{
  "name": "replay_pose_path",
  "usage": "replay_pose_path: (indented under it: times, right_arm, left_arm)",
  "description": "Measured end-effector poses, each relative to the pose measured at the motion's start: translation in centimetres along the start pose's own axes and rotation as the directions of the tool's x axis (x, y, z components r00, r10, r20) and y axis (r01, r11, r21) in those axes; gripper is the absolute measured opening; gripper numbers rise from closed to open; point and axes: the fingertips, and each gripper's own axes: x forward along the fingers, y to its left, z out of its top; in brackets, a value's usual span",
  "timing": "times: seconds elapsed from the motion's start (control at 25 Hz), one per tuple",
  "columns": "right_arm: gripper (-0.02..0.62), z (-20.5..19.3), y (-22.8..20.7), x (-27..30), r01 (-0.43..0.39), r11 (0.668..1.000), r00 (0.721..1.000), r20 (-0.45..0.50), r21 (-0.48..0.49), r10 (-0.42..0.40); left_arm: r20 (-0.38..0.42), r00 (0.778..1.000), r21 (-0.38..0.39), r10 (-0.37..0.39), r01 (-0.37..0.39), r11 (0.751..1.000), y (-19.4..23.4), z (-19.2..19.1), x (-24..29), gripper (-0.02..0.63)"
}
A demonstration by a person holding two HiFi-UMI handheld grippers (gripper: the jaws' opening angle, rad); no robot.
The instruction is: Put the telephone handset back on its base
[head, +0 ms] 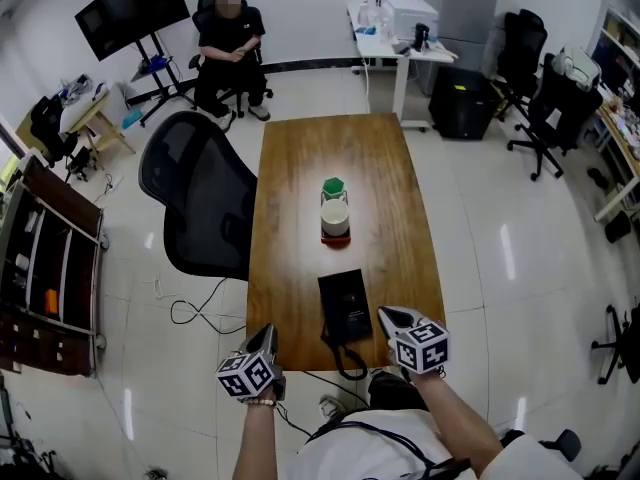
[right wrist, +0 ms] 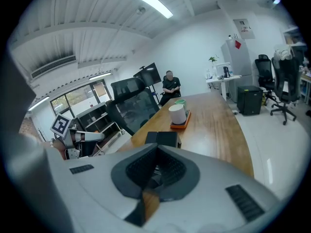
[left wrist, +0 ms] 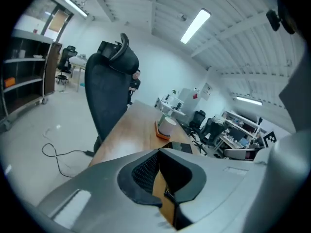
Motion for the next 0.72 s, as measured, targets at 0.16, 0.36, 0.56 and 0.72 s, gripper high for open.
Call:
replay_pose_path:
  times: [0.16,0.36,0.56,0.72]
  right_arm:
    - [0.000,-0.1,1.3,-1.3,-0.003,1.000,1.000,0.024,-0.002,0.003]
    - [0.000,-0.7,2.8,-3.7,-0.007,1.000,0.999,0.032,-0.008,0.007]
    - [0.000,-0.2,4.9,-6.2,0.003,1.000,0.997,0.078,-0.031,0.000]
    - [0.000,-0.4,6.0,-7.2,-0.008,1.000,0.994,0.113,0.004,0.008]
  left_arm:
    - [-0.011,1.000,-0.038,-0.012,0.011,0.999,-1.6,-1.3,-2.3,0.005]
    - [0.013,1.000,0.005,-0.011,0.011,1.000,-4.9,-2.2,-5.0,0.005]
    - [0.055,0.998,0.066,0.012,-0.015,0.998,-8.2,-1.5,-6.8,0.005]
    - [0.028,0.999,0.124,-0.041,0.037,0.992,-11.3,-2.1,-6.6,0.005]
